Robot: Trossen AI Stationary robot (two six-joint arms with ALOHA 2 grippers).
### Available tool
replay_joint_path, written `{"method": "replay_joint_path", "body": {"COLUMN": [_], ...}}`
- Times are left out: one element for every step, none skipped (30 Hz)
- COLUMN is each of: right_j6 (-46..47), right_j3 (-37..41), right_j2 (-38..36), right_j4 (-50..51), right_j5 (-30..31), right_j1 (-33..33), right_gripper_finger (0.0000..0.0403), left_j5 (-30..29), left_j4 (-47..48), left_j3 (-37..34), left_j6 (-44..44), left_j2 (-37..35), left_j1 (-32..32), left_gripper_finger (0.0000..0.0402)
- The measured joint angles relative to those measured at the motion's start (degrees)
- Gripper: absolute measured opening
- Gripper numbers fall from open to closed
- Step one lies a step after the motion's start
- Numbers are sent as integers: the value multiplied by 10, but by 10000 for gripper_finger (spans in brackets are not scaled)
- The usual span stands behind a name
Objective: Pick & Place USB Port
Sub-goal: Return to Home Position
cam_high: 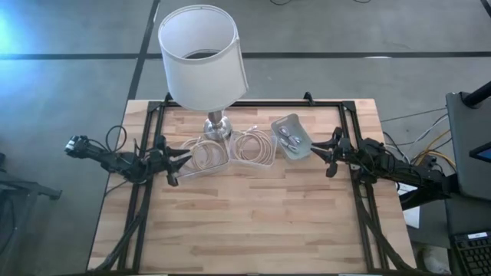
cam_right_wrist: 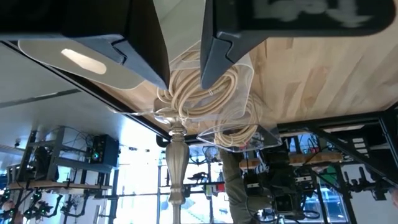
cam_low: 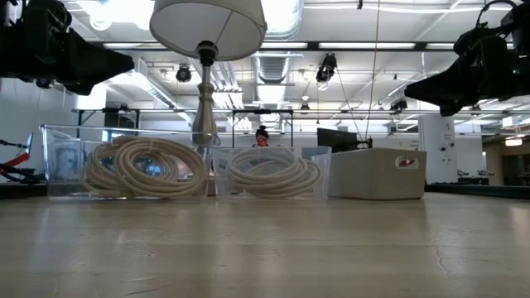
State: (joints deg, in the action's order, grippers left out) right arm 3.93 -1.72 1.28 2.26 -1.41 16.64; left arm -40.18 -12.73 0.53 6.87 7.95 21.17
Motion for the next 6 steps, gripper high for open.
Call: {"method": "replay_joint_path", "body": {"right_j6": [0, 0, 1, 1, 0, 0], "right_j3": [0, 0, 0, 0, 0, 0], "right_j2": [0, 0, 0, 0, 0, 0], "right_j4": [0, 0, 0, 0, 0, 0], "right_j5": [0, 0, 0, 0, 0, 0], "right_j1": [0, 0, 0, 0, 0, 0], "right_gripper_finger": [89, 90, 91, 91, 91, 91], "left_j5": [0, 0, 0, 0, 0, 0], "left_j4": [0, 0, 0, 0, 0, 0], "left_j3": [0, 0, 0, 0, 0, 0], "left_j6": [0, 0, 0, 0, 0, 0], "left_j2": [0, 0, 0, 0, 0, 0], "left_j1": [0, 0, 0, 0, 0, 0], "left_gripper_finger": [106, 106, 106, 106, 106, 106]}}
